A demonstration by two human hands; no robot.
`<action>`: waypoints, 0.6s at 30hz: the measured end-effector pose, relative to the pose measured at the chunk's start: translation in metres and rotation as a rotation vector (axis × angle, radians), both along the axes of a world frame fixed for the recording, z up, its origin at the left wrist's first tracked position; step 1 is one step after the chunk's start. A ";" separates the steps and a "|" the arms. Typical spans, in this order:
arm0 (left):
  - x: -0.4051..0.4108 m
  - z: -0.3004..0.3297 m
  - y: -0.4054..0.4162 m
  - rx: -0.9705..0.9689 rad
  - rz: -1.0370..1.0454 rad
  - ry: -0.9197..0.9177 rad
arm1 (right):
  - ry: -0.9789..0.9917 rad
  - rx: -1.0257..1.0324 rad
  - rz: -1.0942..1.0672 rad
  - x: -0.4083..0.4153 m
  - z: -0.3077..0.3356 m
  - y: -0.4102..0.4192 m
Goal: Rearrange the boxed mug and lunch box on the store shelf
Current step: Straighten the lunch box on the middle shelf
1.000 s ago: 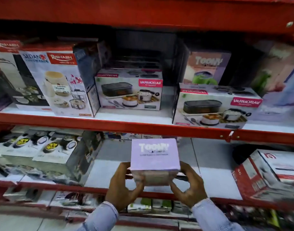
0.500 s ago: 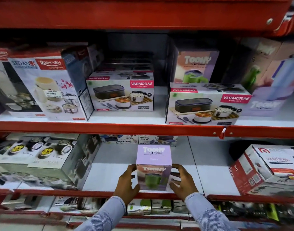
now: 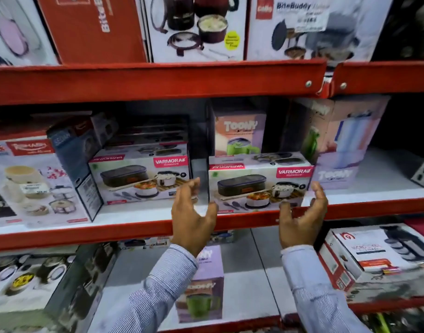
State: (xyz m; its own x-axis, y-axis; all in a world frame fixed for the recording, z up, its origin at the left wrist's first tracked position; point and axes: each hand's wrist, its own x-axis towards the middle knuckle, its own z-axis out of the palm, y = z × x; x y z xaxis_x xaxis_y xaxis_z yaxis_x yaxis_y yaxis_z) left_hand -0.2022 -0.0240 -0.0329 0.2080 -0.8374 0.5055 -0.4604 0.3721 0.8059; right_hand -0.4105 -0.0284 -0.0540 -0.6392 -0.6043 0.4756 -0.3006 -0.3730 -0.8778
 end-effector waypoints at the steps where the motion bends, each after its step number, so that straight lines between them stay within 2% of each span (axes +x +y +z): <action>1: -0.005 0.001 -0.007 0.053 -0.019 -0.028 | -0.038 0.093 0.015 -0.007 0.005 -0.006; 3: -0.011 0.000 -0.016 0.152 -0.067 -0.053 | -0.096 0.252 0.071 -0.017 0.009 -0.018; 5: -0.015 -0.001 -0.020 0.174 -0.106 -0.052 | -0.093 0.290 0.099 -0.023 0.011 -0.024; 10: -0.003 0.010 -0.008 0.043 -0.059 -0.037 | -0.142 0.143 0.155 -0.013 0.025 -0.008; 14: 0.042 0.016 0.011 -0.089 0.071 0.022 | -0.060 0.023 0.193 0.031 0.032 0.009; 18: 0.107 0.019 0.022 -0.112 0.251 0.051 | 0.039 0.046 0.369 0.090 0.033 0.012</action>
State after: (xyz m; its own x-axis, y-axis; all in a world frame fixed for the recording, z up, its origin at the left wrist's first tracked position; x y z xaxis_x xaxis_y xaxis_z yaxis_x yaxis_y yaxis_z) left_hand -0.0952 -0.0019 -0.0138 0.4296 -0.6955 0.5759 -0.5096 0.3398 0.7905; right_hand -0.3208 -0.0162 -0.0208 -0.3562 -0.8121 0.4623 -0.1869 -0.4228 -0.8867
